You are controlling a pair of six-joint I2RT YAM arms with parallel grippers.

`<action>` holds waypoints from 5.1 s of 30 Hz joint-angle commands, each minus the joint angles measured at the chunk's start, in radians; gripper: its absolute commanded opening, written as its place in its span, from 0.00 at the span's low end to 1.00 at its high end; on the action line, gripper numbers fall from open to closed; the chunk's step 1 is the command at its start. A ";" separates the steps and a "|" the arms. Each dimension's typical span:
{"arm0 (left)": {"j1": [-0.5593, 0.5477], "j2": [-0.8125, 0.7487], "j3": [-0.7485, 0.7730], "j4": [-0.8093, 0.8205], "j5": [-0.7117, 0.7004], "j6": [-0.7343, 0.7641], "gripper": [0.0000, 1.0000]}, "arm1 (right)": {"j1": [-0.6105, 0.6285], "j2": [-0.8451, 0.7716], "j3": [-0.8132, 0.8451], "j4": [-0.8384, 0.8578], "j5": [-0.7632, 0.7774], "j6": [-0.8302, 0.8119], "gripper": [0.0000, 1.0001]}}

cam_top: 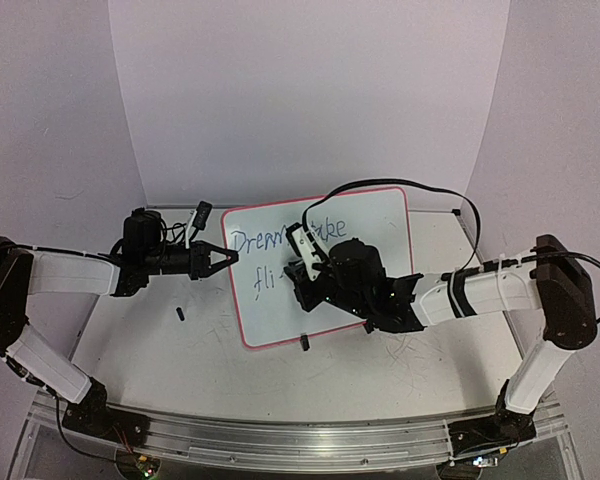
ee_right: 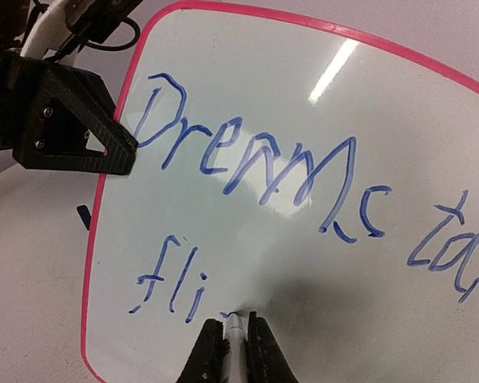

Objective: Write a sentence on the whiteboard

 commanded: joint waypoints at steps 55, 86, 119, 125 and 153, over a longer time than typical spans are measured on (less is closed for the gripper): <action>-0.010 0.010 0.030 -0.036 -0.092 0.076 0.00 | 0.003 -0.014 0.009 0.012 0.060 0.061 0.00; -0.011 0.010 0.030 -0.037 -0.095 0.080 0.00 | 0.003 -0.012 -0.034 -0.006 0.005 0.101 0.00; -0.012 0.011 0.032 -0.042 -0.098 0.083 0.00 | -0.025 -0.149 -0.103 0.042 -0.119 0.089 0.00; -0.012 -0.001 0.026 -0.045 -0.104 0.081 0.00 | -0.028 -0.090 -0.022 0.050 -0.088 0.057 0.00; -0.012 0.014 0.038 -0.051 -0.096 0.083 0.00 | -0.049 -0.009 0.051 0.054 -0.032 0.058 0.00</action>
